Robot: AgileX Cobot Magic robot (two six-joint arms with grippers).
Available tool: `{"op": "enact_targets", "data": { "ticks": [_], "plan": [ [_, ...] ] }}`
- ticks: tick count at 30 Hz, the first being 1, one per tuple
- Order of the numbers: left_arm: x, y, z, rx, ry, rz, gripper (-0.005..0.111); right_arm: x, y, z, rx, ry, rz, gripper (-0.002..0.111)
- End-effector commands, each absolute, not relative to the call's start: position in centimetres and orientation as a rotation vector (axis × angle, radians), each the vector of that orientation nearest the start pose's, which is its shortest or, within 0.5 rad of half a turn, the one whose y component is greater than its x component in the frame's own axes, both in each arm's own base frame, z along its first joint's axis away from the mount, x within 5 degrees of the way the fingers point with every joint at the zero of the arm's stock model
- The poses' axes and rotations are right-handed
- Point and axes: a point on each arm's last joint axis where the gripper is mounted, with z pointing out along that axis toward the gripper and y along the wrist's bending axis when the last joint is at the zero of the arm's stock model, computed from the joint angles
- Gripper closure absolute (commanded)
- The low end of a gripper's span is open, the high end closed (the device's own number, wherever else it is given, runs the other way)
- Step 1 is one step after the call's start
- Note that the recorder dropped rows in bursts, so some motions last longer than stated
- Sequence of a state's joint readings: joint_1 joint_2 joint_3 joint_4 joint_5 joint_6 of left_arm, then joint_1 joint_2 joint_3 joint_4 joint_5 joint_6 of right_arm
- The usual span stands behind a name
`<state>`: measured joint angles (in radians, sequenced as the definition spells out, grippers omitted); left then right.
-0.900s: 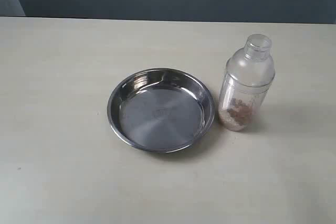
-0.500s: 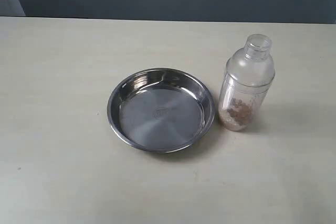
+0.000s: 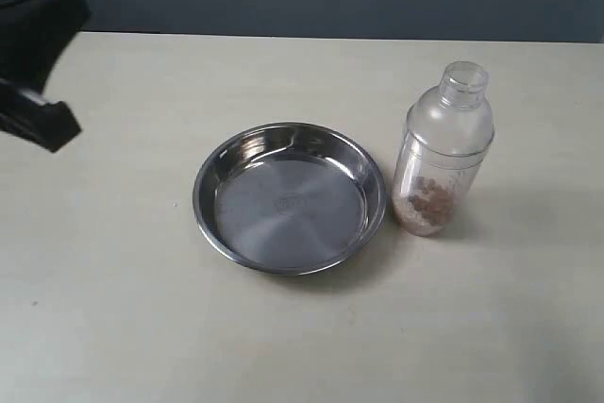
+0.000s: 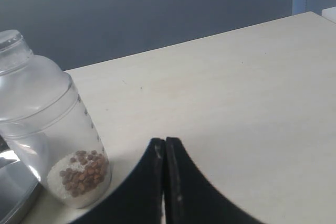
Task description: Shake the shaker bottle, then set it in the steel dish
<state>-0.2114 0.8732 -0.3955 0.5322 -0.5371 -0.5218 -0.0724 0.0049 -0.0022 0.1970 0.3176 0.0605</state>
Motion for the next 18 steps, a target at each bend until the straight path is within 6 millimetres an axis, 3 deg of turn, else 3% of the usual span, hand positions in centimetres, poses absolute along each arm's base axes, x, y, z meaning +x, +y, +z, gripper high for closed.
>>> {"op": "enact_targets", "data": {
  "ticks": [1,2,4,9,13,15,17,18],
  "plan": [
    [19.6,-8.7,29.5,0.474,1.422,-0.618,0.067,5.4,0.2,18.6,0.234,1.774,0.175,0.109],
    [20.4,-9.1,29.4,0.486,1.401,-0.658,0.053,5.4,0.2,18.6,0.234,1.774,0.175,0.109],
    [21.6,-9.5,29.2,0.469,1.401,-0.693,0.037,5.4,0.2,18.6,0.234,1.774,0.175,0.109],
    [23.8,-10.9,27.7,0.634,1.441,-0.696,0.034,5.4,0.2,18.6,0.234,1.774,0.175,0.109],
    [24.6,-11.6,28.0,0.623,1.377,-0.768,0.032,5.4,0.2,18.6,0.234,1.774,0.175,0.109],
    [24.9,-11.9,28.1,0.62,1.362,-0.795,0.021,5.4,0.2,18.6,0.234,1.774,0.175,0.109],
    [25.5,-12.1,28.3,0.596,1.37,-0.794,0.001,5.4,0.2,18.6,0.234,1.774,0.175,0.109],
    [25.8,-12.3,28.2,0.606,1.369,-0.783,0.001,5.4,0.2,18.6,0.234,1.774,0.175,0.109]
  ]
}}
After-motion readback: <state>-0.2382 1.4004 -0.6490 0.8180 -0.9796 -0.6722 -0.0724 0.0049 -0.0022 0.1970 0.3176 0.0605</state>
